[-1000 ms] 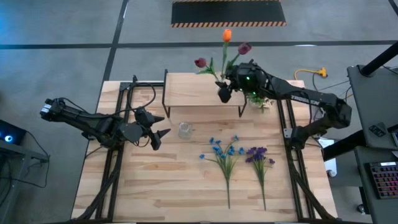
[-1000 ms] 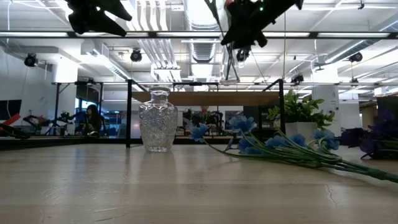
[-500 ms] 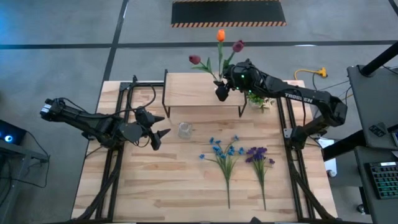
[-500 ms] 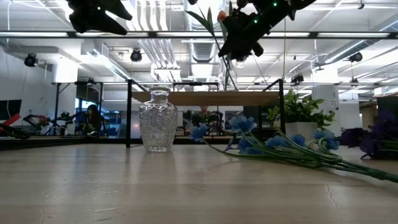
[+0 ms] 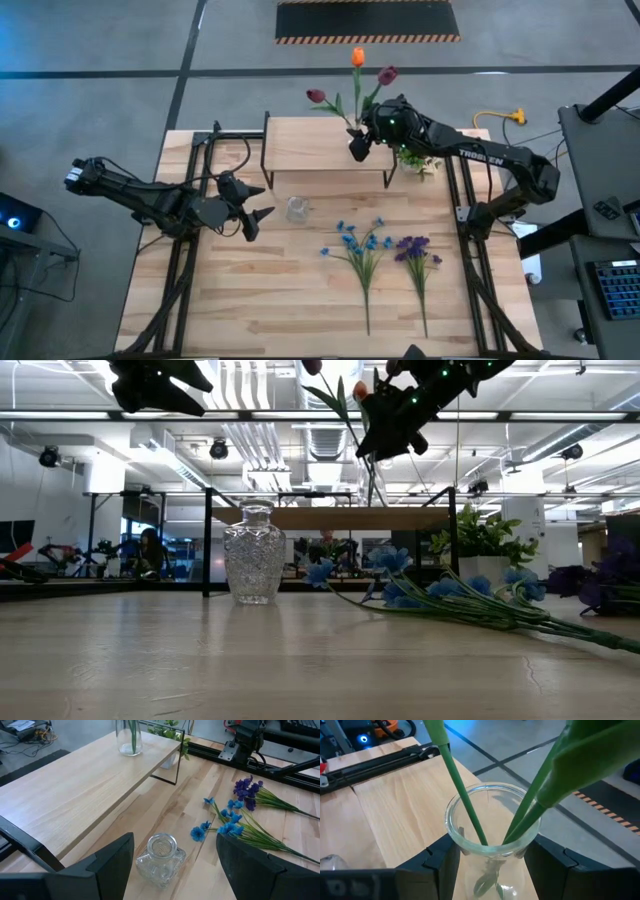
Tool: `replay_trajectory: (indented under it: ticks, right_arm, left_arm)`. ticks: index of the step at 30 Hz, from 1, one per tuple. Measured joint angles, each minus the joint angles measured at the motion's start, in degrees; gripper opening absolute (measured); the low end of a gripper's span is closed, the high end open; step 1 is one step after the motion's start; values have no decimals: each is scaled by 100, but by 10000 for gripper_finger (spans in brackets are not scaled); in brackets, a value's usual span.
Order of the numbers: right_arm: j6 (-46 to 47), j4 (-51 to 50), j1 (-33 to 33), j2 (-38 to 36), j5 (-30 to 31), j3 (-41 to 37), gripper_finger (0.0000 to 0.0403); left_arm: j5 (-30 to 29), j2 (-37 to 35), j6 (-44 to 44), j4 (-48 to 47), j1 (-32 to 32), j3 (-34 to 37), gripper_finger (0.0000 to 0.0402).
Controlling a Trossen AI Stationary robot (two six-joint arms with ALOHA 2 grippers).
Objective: Pick and place flowers into a vace then onto a shelf
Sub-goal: Put the right transparent vase with flowers on the shelf
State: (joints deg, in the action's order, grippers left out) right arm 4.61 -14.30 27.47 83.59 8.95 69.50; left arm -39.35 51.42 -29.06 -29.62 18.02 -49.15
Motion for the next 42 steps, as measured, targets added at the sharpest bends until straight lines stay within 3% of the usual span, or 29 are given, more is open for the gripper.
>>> replay_trajectory:
  ticks: [15, 29, 42]
  right_arm:
    - [12, 360, 71, -87, -13, -304, 187]
    - [12, 240, 67, -59, -155, -350, 227]
    - [-31, 253, 67, -70, -132, -350, 231]
  left_arm:
    - [-9, 0, -2, 56, 0, 0, 267]
    - [-17, 0, 94, 117, 2, 0, 267]
    - [-18, 0, 98, 121, 2, 2, 267]
